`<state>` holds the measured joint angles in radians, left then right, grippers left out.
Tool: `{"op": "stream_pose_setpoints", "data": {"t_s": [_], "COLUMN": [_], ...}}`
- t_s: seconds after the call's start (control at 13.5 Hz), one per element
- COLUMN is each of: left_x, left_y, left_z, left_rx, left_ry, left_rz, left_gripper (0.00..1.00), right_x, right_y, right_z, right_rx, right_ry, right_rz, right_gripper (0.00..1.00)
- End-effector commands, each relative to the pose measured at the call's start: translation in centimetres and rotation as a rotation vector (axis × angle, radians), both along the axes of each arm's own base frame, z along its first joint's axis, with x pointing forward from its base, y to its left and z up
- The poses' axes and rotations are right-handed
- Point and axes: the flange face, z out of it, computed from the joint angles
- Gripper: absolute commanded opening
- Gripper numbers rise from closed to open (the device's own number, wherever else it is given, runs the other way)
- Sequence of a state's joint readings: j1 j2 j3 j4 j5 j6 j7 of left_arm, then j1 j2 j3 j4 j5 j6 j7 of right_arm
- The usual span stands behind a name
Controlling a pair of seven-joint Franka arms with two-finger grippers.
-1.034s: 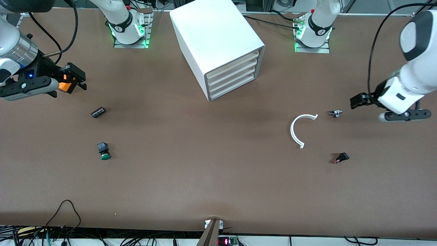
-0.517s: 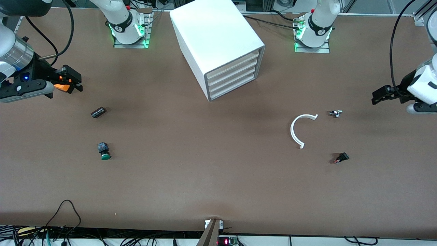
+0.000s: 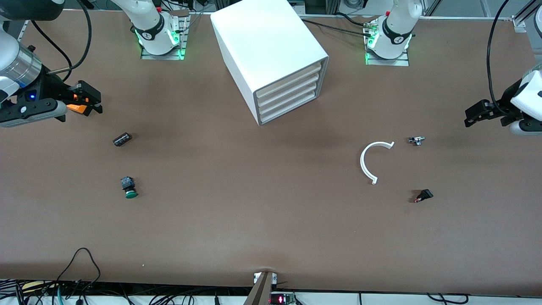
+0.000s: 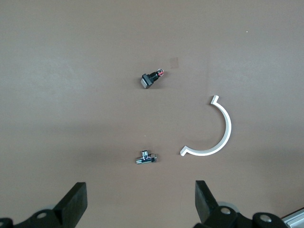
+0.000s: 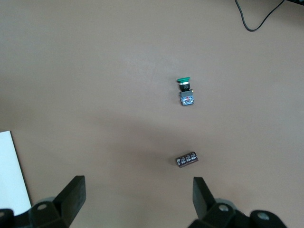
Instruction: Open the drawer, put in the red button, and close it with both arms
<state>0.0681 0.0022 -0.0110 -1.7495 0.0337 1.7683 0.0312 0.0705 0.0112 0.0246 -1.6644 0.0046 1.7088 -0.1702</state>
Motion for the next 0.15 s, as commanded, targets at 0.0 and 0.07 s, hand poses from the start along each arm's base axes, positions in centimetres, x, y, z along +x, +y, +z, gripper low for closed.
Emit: {"op": "stream_pose_setpoints", "data": {"t_s": [0.0,0.07], "left_x": [-0.29,-0.32], "left_y": [-0.09,-0.18], "left_z": [1.00,1.09], "left_rx": [-0.004,-0.004], "left_ry": [-0.018,-0.019], "left_rz": [-0.037,-0.037], "left_gripper": [1.00,1.00], "right_x": [0.07,0.07], "right_y": [-0.21,-0.12], "right_z": [0.32,0.32], "right_rx": [-0.013,-0.013], "right_ry": [0.006,0.006], "right_rz": [0.009,0.010], "right_gripper": [1.00,1.00]}}
